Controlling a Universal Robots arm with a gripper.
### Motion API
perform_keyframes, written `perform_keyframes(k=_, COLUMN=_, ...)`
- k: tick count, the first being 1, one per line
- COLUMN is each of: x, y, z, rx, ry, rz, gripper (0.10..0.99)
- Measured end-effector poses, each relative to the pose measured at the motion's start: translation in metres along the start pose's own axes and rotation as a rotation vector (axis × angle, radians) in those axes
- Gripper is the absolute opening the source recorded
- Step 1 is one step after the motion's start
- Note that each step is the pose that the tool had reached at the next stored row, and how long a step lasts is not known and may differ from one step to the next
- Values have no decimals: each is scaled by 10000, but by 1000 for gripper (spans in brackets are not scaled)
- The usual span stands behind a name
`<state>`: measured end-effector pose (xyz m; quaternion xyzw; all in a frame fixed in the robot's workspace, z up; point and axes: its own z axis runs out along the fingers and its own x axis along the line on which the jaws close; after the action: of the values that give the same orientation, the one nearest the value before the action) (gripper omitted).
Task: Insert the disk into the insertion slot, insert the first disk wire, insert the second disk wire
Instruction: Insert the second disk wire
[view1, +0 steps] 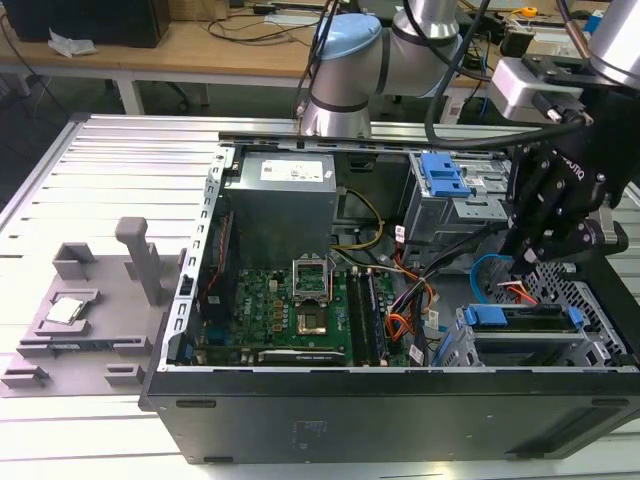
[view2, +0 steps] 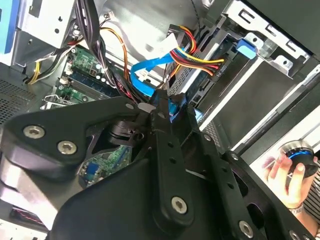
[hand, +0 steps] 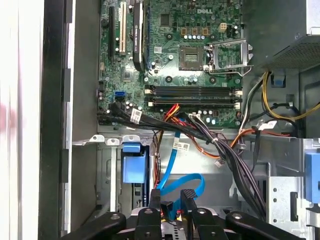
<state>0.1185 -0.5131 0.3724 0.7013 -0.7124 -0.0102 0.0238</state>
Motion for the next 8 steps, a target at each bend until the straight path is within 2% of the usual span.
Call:
perform_keyframes(k=2, x=0, y=0, z=0, rx=0, ry=19, rz=-16, gripper=286)
perform_keyframes(k=3, x=0, y=0, z=0, rx=1, ry=27, rz=-22, gripper=220)
perform_keyframes(k=4, x=0, y=0, z=0, rx=1, ry=34, rz=-29, gripper=220)
perform_keyframes(k=5, x=0, y=0, z=0, rx=1, ry=45, rz=-38, gripper=165)
perform_keyframes(k=8, x=0, y=0, z=0, rx=2, ry=70, rz=-59, gripper=165)
